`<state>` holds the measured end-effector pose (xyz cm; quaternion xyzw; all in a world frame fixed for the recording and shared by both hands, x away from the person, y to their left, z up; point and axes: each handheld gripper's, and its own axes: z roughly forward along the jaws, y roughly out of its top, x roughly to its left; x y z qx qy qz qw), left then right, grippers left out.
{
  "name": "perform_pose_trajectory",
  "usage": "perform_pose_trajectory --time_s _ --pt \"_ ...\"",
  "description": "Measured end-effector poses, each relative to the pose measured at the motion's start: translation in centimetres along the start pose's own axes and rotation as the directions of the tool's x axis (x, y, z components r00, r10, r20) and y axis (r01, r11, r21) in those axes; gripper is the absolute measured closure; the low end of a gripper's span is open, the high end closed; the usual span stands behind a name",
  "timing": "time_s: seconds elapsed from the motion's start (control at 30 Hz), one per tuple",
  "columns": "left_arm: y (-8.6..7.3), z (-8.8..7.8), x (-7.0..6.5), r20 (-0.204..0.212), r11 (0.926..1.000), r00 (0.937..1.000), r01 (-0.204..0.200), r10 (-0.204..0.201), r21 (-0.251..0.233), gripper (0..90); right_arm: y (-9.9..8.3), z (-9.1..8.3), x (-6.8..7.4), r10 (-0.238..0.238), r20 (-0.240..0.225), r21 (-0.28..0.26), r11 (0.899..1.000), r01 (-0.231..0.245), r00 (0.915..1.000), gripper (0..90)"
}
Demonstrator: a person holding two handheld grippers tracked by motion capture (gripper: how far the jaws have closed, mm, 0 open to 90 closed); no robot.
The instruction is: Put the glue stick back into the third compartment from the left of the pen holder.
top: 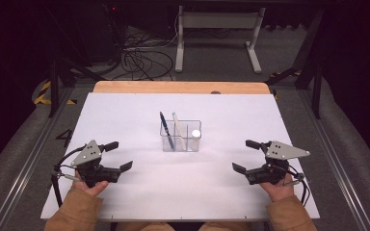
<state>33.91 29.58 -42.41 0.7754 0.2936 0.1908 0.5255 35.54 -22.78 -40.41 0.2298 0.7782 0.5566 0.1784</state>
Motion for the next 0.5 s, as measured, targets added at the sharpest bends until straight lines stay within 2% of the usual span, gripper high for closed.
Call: perform_pose_trajectory --time_s 0.23,0.33,0.4,0.5 --pt "0.25 -0.03 -0.23 -0.007 0.9997 0.9998 -0.020 0.020 0.015 12.3 -0.19 0.29 0.04 -0.004 -0.004 0.003 1.000 0.004 1.0000 6.0" --pt "0.34 -0.11 -0.24 0.005 1.0000 1.0000 -0.002 0.002 0.002 12.3 -0.23 0.35 0.07 -0.007 -0.002 0.004 1.000 0.007 1.0000 5.8" --pt "0.34 -0.19 -0.29 0.014 0.9997 0.9996 0.024 -0.024 -0.004 12.2 -0.26 0.44 0.06 -0.006 -0.003 0.006 1.000 0.006 1.0000 5.8" --pt "0.32 -0.24 -0.23 0.006 0.9998 0.9998 0.021 -0.021 -0.002 12.2 -0.29 0.51 0.10 -0.007 -0.005 0.010 1.000 0.007 1.0000 5.7"
